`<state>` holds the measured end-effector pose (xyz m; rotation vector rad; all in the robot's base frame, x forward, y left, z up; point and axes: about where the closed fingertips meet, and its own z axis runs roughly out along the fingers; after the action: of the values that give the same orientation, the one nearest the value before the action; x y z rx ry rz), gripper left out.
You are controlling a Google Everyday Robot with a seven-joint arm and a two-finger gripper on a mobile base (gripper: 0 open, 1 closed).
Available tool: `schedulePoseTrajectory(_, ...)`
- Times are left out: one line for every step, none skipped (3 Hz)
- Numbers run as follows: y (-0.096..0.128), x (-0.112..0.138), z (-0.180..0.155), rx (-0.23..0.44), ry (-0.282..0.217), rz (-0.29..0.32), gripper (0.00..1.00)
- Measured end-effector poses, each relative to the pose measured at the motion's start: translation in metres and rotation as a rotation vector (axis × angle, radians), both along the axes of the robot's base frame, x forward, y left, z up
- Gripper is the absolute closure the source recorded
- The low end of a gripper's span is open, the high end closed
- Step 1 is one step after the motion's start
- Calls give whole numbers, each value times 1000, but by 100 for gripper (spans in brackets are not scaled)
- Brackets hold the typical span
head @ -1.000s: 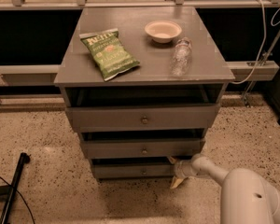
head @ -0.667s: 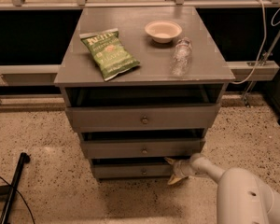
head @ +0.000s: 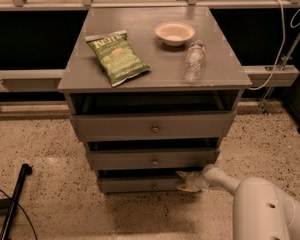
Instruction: Open bottom drawer
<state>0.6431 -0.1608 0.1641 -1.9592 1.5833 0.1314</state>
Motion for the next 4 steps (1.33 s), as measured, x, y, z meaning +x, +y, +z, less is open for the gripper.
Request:
schedulePoseTrajectory(1, -11, 7, -2, 11, 18, 62)
schedulePoseTrajectory(1, -11, 11, -2, 11, 18, 62)
schedulePoseTrajectory(1, -11, 11, -2, 11, 18, 46)
schedulePoseTrajectory(1, -11, 11, -2, 11, 18, 23)
